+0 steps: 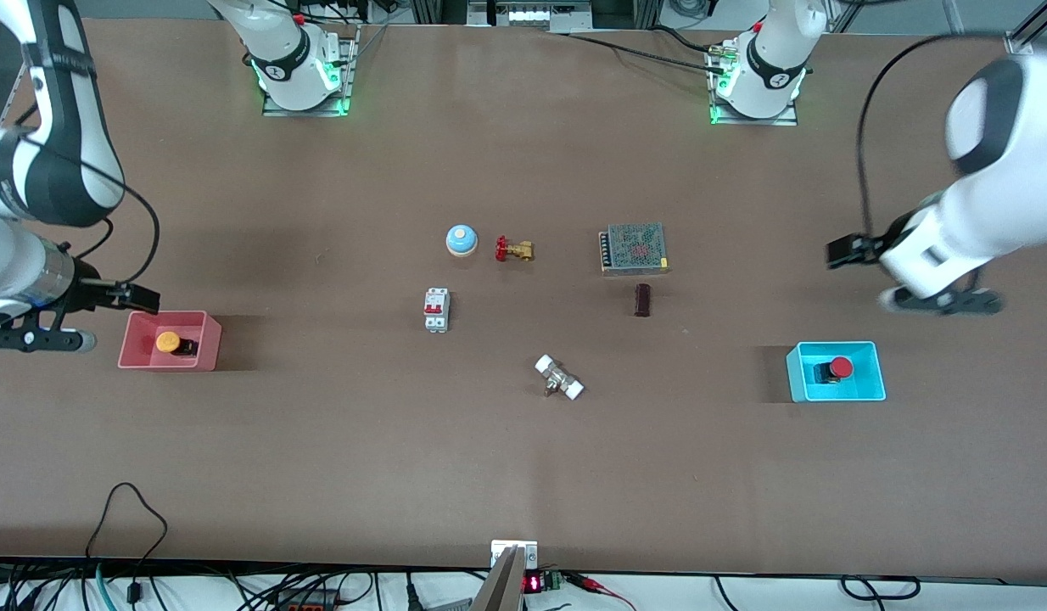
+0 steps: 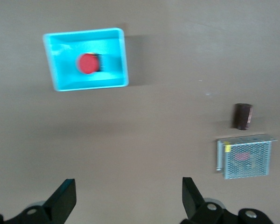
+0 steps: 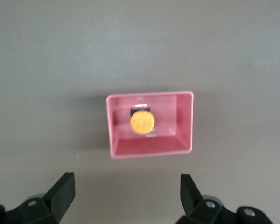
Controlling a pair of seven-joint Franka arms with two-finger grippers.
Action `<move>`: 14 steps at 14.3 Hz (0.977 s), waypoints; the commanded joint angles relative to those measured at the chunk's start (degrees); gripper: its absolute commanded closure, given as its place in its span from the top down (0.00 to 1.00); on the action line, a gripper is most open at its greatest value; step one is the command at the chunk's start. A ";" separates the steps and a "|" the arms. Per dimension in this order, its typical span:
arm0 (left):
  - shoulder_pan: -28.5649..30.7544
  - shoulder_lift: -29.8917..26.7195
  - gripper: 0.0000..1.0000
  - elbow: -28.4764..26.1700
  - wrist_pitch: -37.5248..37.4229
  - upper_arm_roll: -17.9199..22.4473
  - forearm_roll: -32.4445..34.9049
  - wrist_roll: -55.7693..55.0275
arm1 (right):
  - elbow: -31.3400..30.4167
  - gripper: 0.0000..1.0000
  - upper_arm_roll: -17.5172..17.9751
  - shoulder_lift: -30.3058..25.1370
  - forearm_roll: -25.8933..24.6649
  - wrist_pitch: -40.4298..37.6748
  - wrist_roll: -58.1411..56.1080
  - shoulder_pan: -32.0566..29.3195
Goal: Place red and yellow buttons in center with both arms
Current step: 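Lower the right gripper onto the yellow button while the left gripper reaches the red button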
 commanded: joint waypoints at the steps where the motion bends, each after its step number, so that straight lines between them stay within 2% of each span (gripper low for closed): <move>1: -5.17 10.48 1.00 13.57 -0.14 0.18 -0.80 -7.43 | -0.89 1.00 0.50 3.78 -0.82 6.74 0.24 -2.10; 3: -7.72 16.65 1.00 19.76 -0.05 0.18 -0.98 -11.40 | -1.15 1.00 0.50 5.72 -0.82 9.92 0.07 -2.63; 5: -8.17 19.57 1.00 22.32 1.70 0.53 -0.54 -11.07 | -2.81 1.00 0.50 6.52 -0.90 12.64 0.07 -2.98; 8: -5.38 19.84 1.00 22.51 3.29 1.06 9.54 -8.27 | -5.45 1.00 0.50 7.92 -1.26 17.47 -1.60 -3.25; 12: 1.39 23.87 1.00 22.42 5.57 0.89 9.31 -5.62 | -7.04 1.00 0.41 8.37 -3.53 19.68 -1.69 -3.34; 14: 3.07 24.93 1.00 21.46 9.07 0.62 9.39 -3.69 | -7.04 1.00 0.41 8.98 -4.85 21.17 -1.69 -3.69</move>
